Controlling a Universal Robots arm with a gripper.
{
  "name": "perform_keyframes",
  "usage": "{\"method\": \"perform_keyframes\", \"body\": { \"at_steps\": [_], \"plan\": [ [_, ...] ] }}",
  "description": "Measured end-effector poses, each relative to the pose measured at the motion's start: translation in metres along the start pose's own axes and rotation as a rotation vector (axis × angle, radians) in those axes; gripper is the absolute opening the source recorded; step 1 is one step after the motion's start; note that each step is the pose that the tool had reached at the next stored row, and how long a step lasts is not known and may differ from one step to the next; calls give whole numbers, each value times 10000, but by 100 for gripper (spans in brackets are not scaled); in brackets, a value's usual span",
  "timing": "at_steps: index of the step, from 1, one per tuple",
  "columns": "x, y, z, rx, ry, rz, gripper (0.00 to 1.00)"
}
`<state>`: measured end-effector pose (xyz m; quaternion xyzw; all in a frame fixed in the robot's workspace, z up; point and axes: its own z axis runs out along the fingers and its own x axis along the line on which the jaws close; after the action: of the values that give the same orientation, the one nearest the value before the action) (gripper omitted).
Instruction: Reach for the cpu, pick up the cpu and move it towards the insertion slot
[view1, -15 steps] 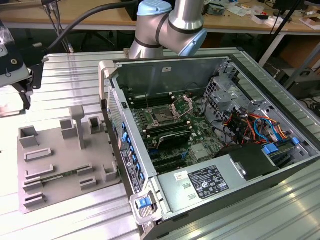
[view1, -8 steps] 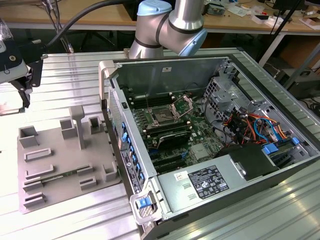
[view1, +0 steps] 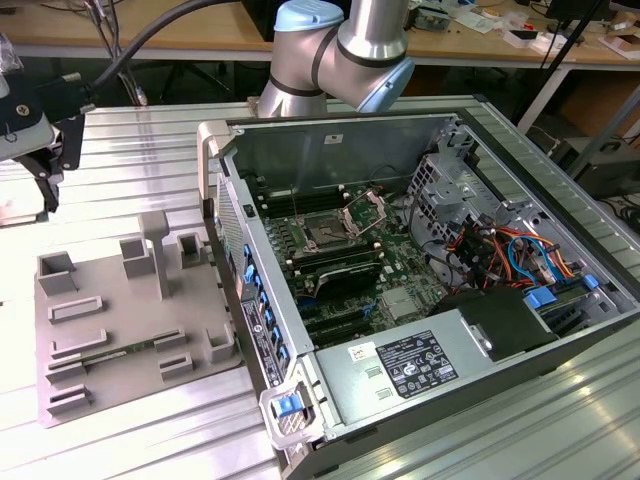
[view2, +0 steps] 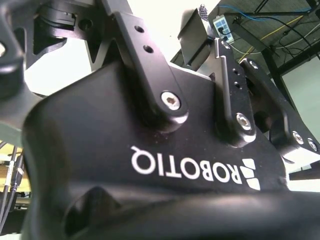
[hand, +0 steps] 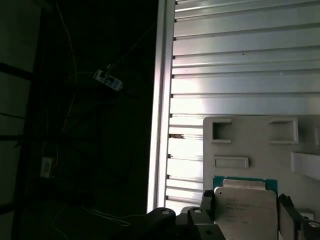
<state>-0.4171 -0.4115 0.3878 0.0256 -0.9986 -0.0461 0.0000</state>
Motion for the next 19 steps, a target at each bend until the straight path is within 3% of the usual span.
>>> {"method": "perform_keyframes", "body": {
  "at_steps": [8,19],
  "plan": [
    [0,8,-88,-4,0,0,55],
    [-10,8,-91,-6,1,0,55]
  ]
}}
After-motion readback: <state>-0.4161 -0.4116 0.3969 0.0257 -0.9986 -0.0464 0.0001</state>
